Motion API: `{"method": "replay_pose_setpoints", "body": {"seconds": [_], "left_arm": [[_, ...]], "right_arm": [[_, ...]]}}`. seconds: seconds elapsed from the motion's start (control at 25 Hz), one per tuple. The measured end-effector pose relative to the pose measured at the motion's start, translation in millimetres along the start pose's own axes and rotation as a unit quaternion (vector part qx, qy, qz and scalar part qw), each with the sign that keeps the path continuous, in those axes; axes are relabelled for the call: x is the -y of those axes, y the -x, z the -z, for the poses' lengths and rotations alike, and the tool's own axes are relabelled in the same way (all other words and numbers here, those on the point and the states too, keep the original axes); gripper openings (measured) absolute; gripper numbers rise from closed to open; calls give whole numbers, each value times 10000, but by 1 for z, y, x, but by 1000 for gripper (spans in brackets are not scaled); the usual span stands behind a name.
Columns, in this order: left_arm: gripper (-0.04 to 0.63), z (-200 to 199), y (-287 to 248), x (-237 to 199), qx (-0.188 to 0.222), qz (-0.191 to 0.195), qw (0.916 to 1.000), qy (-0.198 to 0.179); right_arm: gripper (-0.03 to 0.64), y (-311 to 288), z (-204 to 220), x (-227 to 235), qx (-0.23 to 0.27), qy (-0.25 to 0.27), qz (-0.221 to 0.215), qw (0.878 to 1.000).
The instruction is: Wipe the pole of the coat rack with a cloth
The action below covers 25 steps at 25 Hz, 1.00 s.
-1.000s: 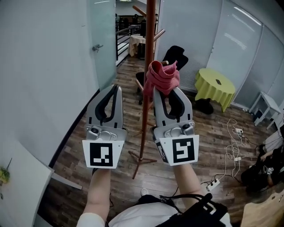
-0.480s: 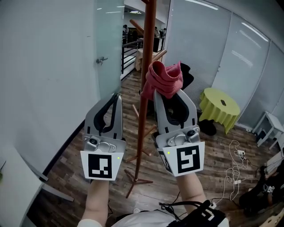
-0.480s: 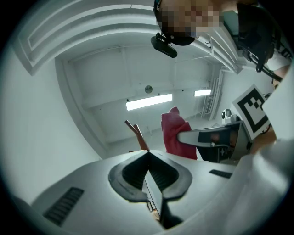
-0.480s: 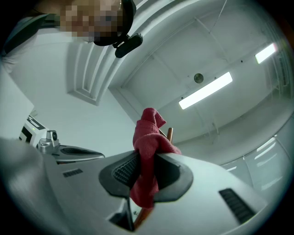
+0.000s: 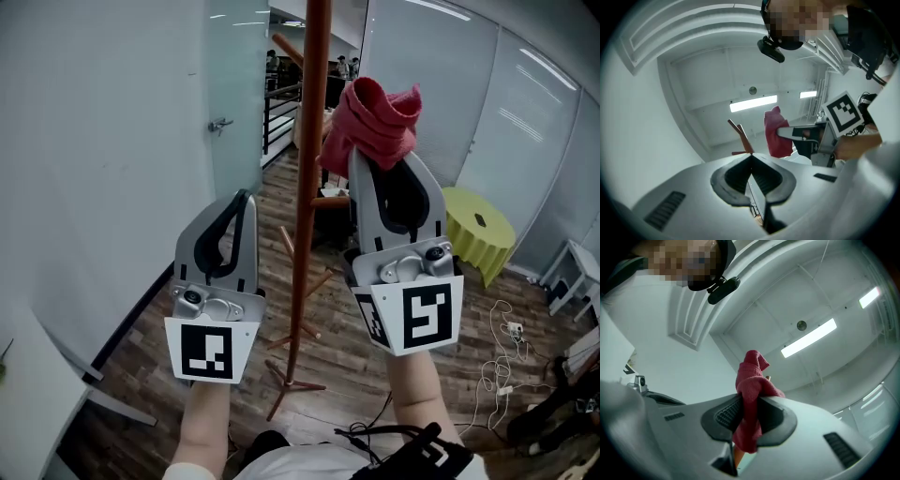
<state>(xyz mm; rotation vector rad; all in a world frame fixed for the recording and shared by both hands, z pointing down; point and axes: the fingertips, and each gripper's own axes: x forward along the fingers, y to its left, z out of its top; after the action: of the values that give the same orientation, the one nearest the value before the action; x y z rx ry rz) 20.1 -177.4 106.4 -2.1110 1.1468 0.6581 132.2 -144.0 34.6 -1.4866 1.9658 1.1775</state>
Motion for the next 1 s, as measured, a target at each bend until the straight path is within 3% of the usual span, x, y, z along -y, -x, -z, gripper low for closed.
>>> {"method": "replay_pose_setpoints", "body": {"seconds": [0.52,0.72,1.0], "left_arm": [[12,-5,-35,2,242,509,9984,8],[12,-4,-41,4,343,693,9970,-85],[12,7,-40,-6,286,835,9955,337]], "right_arm": [[83,-56,-17,6,156,468,-240,9985],[83,-77,-17,18,247,346,-228,9988],[83,-96,-14,15,240,682,-38,9974]]}}
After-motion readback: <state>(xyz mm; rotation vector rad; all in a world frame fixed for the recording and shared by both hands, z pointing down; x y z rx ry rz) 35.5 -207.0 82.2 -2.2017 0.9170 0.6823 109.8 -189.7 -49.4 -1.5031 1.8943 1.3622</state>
